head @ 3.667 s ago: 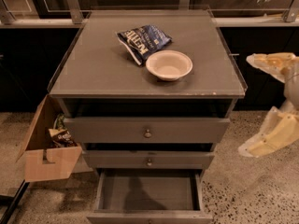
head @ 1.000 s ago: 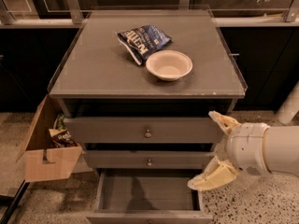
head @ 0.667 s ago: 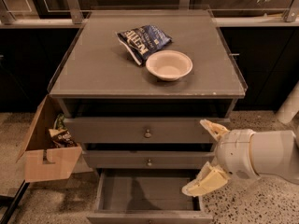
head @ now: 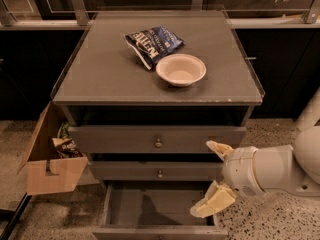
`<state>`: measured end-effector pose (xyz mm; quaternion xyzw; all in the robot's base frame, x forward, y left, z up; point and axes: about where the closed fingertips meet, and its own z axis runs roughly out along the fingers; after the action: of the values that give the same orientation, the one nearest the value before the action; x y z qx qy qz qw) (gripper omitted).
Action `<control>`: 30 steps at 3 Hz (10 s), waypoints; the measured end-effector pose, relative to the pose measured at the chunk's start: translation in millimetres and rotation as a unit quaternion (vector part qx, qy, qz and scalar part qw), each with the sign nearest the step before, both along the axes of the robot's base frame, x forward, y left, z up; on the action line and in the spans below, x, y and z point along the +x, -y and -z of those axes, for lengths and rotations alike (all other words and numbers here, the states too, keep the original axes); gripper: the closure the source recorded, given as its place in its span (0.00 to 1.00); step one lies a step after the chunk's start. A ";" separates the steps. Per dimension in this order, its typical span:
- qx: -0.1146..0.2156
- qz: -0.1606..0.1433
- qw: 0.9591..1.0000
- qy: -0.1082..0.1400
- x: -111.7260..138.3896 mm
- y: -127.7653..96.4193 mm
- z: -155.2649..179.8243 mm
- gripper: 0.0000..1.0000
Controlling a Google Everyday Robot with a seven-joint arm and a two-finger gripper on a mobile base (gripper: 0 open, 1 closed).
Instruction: Close bottom drawer
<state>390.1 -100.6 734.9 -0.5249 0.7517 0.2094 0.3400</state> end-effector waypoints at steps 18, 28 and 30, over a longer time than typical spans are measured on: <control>0.165 0.109 0.978 -0.069 -13.3 13.8 368.4 1.00; 0.126 0.160 0.965 -0.164 16.8 24.8 550.0 1.00; 0.134 0.151 0.966 -0.159 17.5 21.1 555.9 1.00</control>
Offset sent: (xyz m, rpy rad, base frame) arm 0.0000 0.0000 0.0000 0.0000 0.0000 0.0000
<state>407.7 -121.6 179.1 -0.3150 0.8316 0.3356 0.3109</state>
